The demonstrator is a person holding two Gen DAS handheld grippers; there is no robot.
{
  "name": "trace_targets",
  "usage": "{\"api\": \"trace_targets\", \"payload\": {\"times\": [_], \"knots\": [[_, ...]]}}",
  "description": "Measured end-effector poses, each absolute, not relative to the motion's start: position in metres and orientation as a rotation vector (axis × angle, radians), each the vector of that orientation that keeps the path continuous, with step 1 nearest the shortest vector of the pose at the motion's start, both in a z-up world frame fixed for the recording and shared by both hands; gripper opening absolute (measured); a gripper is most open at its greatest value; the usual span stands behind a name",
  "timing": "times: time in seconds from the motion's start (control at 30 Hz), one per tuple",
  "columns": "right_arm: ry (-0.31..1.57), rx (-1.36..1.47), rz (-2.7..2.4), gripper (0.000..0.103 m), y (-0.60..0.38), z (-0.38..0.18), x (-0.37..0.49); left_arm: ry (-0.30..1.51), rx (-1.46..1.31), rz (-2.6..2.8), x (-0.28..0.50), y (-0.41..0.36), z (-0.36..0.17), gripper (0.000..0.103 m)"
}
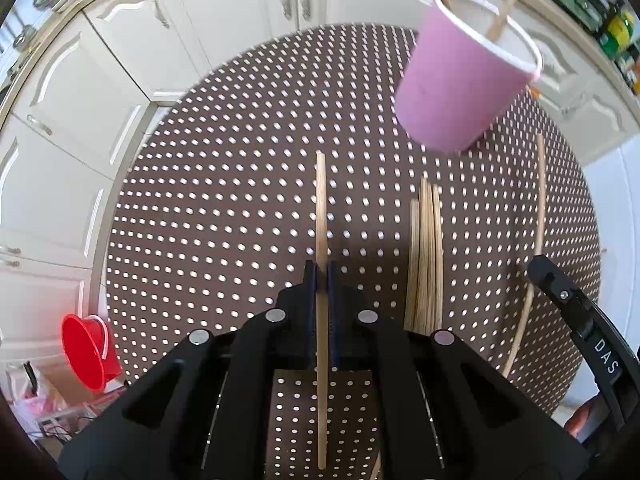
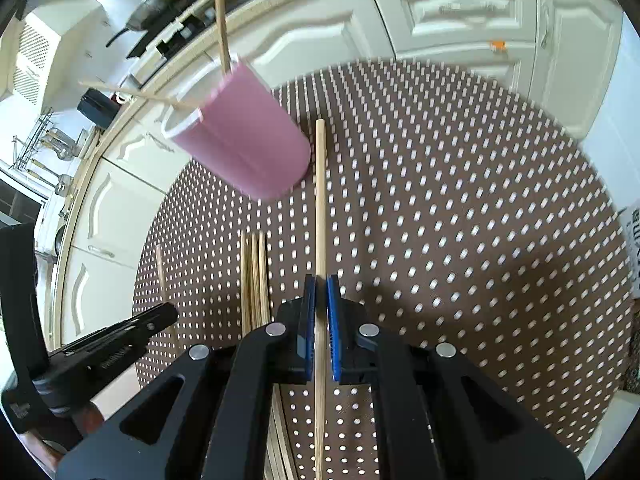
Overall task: Organize utensils
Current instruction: 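Lift both chopsticks upright and carry them toward the pink cup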
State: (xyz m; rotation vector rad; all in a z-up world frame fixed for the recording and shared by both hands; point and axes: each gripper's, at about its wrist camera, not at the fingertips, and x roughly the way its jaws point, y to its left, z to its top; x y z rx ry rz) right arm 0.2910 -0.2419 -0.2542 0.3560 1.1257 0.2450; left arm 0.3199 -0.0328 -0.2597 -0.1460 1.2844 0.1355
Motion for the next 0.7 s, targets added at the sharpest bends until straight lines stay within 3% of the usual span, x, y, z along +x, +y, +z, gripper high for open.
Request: {"api": "trace_targets", "payload": {"times": [0.7], "knots": [[0.856, 0.319, 0.185, 0.005, -0.27, -0.174, 0.306, 1.006, -0.264, 0.109, 0.309, 0.005, -0.144, 0.006]]}}
